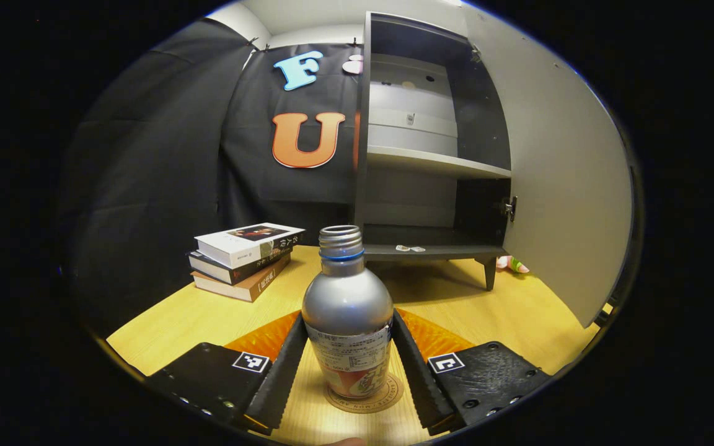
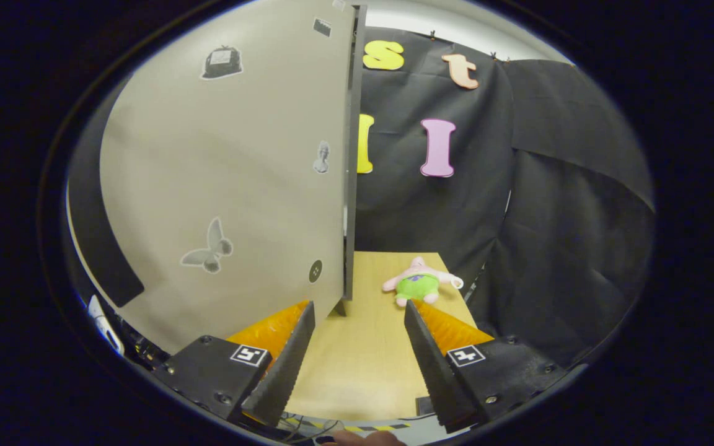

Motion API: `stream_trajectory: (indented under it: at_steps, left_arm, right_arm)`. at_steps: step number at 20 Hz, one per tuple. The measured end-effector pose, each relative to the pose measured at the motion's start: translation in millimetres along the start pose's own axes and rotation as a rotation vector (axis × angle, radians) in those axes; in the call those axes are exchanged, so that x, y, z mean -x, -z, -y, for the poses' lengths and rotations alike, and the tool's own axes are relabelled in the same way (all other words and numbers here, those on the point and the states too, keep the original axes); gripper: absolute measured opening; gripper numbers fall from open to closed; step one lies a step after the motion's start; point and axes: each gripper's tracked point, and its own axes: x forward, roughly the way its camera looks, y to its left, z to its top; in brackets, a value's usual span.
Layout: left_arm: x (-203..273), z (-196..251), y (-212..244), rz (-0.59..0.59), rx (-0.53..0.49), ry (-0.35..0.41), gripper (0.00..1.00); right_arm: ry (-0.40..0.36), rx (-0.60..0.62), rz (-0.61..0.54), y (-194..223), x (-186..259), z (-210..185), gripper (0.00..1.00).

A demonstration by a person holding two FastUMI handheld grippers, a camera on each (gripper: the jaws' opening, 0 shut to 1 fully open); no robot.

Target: Open the cabinet door with the right hand, grasp the bottle in the cabinet with the left hand and place it on the coaster, then close the cabinet door with the right hand.

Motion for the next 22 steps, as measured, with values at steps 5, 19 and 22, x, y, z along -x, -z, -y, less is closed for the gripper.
stream_trajectory:
  at_steps: [5, 19, 22]
  left_arm:
    - [0, 6, 7, 0.057, -0.02, 0.014, 0.78]
    - [6, 22, 25, 0.028, -0.016, 0.064, 0.87]
    - [14, 16, 12, 0.05, -0.039, 0.034, 0.96]
  right_arm:
    - [0.001, 0.067, 0.003, 3, 1, -3, 0.91]
    - [-0.017, 0.096, -0.017, 22, 2, -16, 0.94]
    - [-0.027, 0.105, -0.016, 21, 2, -18, 0.94]
